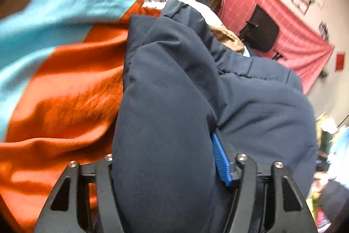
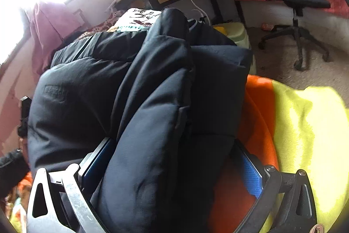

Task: Fold large clothes

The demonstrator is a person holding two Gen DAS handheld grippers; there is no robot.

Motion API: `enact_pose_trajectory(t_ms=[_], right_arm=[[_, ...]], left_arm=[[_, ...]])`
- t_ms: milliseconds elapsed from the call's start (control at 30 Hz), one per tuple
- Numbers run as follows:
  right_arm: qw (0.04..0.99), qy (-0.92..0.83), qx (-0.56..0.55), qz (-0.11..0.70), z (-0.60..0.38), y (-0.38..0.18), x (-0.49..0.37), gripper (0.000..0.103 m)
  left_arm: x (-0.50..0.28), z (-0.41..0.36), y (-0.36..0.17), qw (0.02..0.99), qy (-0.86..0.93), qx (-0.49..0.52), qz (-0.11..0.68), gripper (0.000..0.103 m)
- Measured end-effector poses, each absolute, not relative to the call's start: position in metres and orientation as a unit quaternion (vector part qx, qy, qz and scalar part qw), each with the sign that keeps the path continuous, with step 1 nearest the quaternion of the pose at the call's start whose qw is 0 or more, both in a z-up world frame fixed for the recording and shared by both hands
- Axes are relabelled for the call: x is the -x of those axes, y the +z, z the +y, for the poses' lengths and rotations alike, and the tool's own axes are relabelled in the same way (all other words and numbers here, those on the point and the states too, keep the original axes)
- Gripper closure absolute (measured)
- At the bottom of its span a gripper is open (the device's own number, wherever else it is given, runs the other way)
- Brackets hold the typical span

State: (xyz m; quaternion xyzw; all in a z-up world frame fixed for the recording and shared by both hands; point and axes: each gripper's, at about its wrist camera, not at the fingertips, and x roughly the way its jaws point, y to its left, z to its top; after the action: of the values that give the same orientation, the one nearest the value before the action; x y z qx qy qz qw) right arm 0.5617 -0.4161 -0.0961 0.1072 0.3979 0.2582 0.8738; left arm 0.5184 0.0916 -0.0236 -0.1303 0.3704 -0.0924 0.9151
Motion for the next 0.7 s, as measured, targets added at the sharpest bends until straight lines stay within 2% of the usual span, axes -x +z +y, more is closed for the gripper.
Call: enact_pose_trajectory(t_ms=[133, 200, 300, 367, 700], right_arm=[[0.883, 0.244, -0.056, 0.396, -0.401, -0.087, -0.555, 0.013], [0.888, 0.239, -0.013, 0.393, -0.388, -0.08, -0.553, 0.022], [0.891, 0.227, 0.048, 0.391, -0.369, -0.073, -0.553, 0.034], [0.89, 0.219, 0.081, 0.392, -0.359, -0.07, -0.55, 0.038], [0.864, 0.219, -0.005, 0.453, -0.374, -0.07, -0.571, 0.037]], left_arm=[[-0.51, 0.049, -0.016, 0.934, -0.034, 0.016, 0.356, 0.06], [-0.506, 0.035, -0.017, 0.936, -0.018, -0.017, 0.35, 0.062], [-0.502, 0.033, -0.022, 0.937, -0.012, -0.02, 0.35, 0.063], [-0.503, 0.039, -0.024, 0.936, -0.018, -0.003, 0.352, 0.063], [-0.515, 0.068, -0.009, 0.918, -0.062, 0.088, 0.382, 0.071]])
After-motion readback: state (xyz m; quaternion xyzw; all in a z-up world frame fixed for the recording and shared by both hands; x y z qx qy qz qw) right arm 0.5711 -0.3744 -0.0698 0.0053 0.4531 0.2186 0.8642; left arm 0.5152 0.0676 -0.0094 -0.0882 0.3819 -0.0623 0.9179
